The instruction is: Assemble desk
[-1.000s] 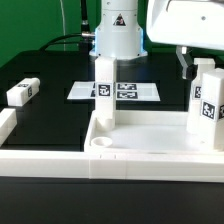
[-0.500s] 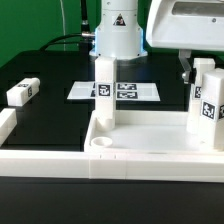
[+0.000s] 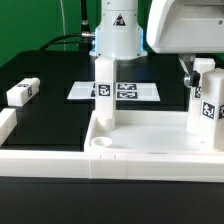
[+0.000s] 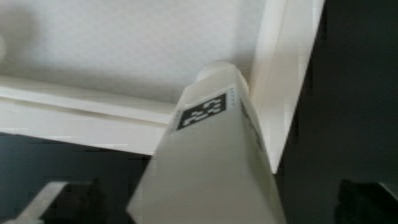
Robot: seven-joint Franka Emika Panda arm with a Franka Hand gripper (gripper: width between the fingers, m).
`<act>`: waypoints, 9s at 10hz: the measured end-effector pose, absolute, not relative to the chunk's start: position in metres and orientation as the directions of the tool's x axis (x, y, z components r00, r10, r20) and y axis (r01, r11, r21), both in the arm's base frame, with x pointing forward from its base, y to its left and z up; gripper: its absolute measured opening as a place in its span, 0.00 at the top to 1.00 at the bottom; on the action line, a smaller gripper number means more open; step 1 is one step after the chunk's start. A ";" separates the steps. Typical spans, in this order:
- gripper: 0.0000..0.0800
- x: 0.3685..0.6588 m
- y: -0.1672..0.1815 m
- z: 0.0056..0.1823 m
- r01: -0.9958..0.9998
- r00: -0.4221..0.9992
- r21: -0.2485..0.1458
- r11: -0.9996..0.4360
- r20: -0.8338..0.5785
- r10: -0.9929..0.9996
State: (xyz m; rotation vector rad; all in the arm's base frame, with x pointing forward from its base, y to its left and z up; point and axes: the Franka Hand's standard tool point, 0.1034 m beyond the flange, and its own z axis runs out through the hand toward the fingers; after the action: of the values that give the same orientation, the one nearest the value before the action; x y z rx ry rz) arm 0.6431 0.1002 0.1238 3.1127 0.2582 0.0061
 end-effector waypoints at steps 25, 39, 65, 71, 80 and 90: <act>0.63 0.642 0.096 0.121 -0.712 0.702 -0.020 -0.702 -0.013 -0.712; 0.19 0.642 0.099 0.121 -0.797 0.603 -0.022 -0.603 -0.031 -0.797; 0.64 0.643 0.099 0.121 -0.211 0.978 -0.005 -0.978 0.008 -0.211; 0.64 0.643 0.094 0.118 -0.715 0.698 -0.050 -0.697 -0.009 -0.716; 0.54 0.642 0.099 0.118 -0.985 0.172 -0.039 -0.170 -0.056 -0.984; 0.19 0.642 0.100 0.119 -0.665 0.747 -0.012 -0.747 -0.038 -0.664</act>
Offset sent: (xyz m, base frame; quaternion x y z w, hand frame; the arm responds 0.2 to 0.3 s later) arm 0.0012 0.0013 -0.0025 0.0004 0.0106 0.0029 0.9999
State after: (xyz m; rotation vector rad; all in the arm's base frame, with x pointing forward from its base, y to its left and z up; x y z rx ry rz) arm 0.6416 0.0998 0.1195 2.9593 -1.1261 -0.0492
